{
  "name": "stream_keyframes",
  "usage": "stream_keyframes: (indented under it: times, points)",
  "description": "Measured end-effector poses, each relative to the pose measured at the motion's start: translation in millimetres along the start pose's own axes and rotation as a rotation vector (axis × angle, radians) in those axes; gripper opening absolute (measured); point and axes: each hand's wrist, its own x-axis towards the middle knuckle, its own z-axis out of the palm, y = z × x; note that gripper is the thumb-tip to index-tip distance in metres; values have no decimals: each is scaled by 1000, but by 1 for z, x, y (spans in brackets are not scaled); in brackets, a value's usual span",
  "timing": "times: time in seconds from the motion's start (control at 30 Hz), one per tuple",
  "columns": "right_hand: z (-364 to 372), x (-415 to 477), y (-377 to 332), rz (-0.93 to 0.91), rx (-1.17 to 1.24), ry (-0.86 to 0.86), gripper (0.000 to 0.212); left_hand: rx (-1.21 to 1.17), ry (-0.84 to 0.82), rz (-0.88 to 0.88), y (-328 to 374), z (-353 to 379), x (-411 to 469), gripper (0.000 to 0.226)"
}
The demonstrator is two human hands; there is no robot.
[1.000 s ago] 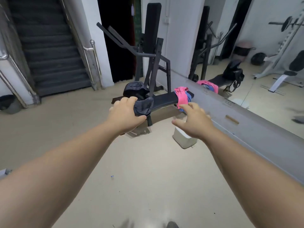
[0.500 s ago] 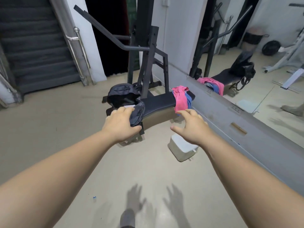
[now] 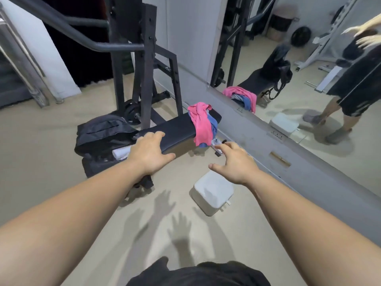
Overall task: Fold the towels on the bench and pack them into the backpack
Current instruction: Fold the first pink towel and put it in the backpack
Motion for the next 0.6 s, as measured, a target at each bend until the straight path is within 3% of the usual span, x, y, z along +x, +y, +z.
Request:
stream_keyframes:
  times: [0.27,0.47,0.6]
  points:
    - [-20,183,93,-21,16,-53,71,-12,-53,-79,46,57,166,82]
    - [-35,311,165,-134,41,-212,69,-107,-68,-337,91,97,257,80]
    - [-49,388,174,-221,35,-294,68,-131,-71,-440,99,94,298,89]
